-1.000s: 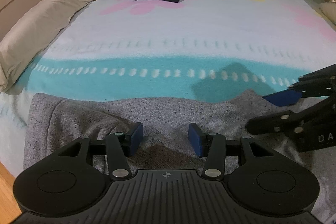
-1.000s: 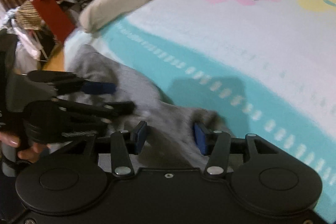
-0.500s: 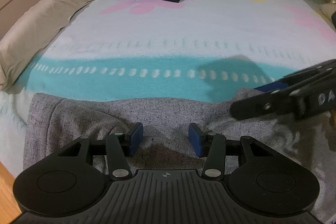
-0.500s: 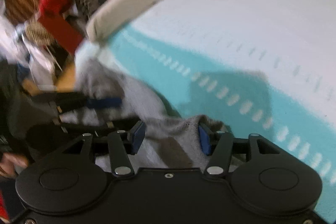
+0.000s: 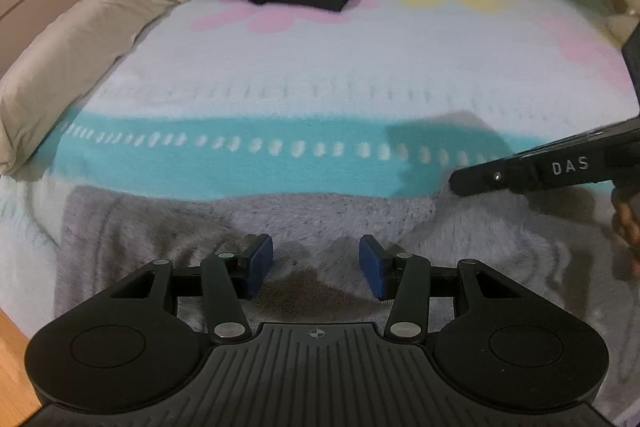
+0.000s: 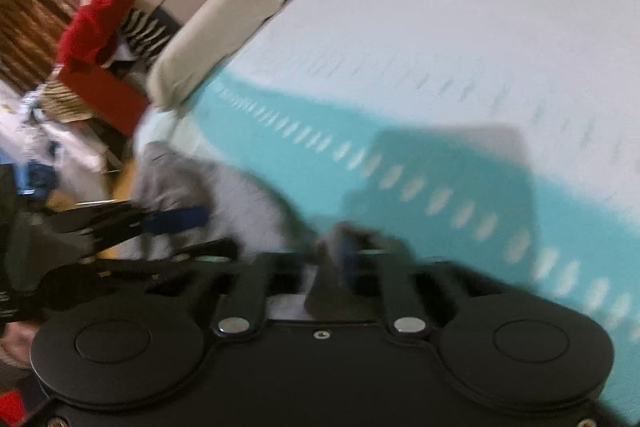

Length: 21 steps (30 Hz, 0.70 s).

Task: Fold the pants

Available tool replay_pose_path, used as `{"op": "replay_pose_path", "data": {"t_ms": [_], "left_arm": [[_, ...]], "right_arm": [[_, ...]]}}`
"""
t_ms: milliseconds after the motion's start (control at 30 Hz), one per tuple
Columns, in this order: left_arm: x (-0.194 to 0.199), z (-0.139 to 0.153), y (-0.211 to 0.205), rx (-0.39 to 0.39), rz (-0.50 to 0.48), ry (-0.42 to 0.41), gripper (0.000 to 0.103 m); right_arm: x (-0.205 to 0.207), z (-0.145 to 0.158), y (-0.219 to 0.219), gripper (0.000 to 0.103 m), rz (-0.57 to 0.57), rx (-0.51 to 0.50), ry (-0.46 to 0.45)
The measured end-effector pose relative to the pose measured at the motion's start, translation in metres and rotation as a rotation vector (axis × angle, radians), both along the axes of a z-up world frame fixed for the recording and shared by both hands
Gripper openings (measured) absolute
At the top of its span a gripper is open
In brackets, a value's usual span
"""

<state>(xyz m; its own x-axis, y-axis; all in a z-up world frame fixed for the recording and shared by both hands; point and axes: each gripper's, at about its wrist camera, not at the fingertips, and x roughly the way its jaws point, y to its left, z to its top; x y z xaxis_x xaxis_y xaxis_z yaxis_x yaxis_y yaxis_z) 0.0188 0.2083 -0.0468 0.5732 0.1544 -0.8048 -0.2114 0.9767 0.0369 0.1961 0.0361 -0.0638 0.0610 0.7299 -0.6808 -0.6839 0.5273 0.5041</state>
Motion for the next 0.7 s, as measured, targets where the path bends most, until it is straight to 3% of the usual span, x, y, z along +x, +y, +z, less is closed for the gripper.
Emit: {"op": "replay_pose_path", "data": {"t_ms": [133, 233, 300, 367, 433, 500, 533, 600, 633, 700], "left_arm": [[-0.011, 0.014, 0.012, 0.002, 0.032, -0.056, 0.047], [-0.016, 0.014, 0.021, 0.037, 0.074, -0.032, 0.047], [-0.022, 0.014, 0.028, 0.018, 0.078, -0.02, 0.047], [-0.027, 0.011, 0.033, 0.0, 0.063, 0.009, 0.047], [-0.029, 0.002, 0.033, -0.005, 0.002, 0.092, 0.047], [-0.033, -0.013, 0.031, 0.048, -0.028, 0.178, 0.049], [-0.034, -0.015, 0.033, 0.069, -0.026, 0.18, 0.049], [-0.035, -0.01, 0.044, 0.017, 0.013, 0.165, 0.049], [-0.035, -0.007, 0.052, -0.023, 0.055, 0.15, 0.049], [-0.039, 0.003, 0.067, -0.052, 0.155, 0.102, 0.048]], "right_arm": [[-0.003, 0.024, -0.01, 0.008, -0.121, 0.002, -0.124], [-0.003, 0.035, 0.002, 0.008, -0.132, -0.055, -0.205], [-0.001, 0.031, 0.014, 0.008, -0.136, -0.113, -0.241], [0.002, 0.023, 0.021, 0.008, -0.148, -0.155, -0.245], [0.006, 0.012, 0.026, 0.008, -0.151, -0.202, -0.264], [0.01, 0.004, 0.031, 0.007, -0.163, -0.239, -0.278], [0.013, 0.001, 0.034, 0.007, -0.179, -0.249, -0.271], [0.019, 0.003, 0.034, 0.008, -0.203, -0.258, -0.254], [0.017, 0.008, 0.033, 0.017, -0.219, -0.277, -0.272], [0.007, 0.026, 0.03, 0.023, -0.234, -0.294, -0.358]]}}
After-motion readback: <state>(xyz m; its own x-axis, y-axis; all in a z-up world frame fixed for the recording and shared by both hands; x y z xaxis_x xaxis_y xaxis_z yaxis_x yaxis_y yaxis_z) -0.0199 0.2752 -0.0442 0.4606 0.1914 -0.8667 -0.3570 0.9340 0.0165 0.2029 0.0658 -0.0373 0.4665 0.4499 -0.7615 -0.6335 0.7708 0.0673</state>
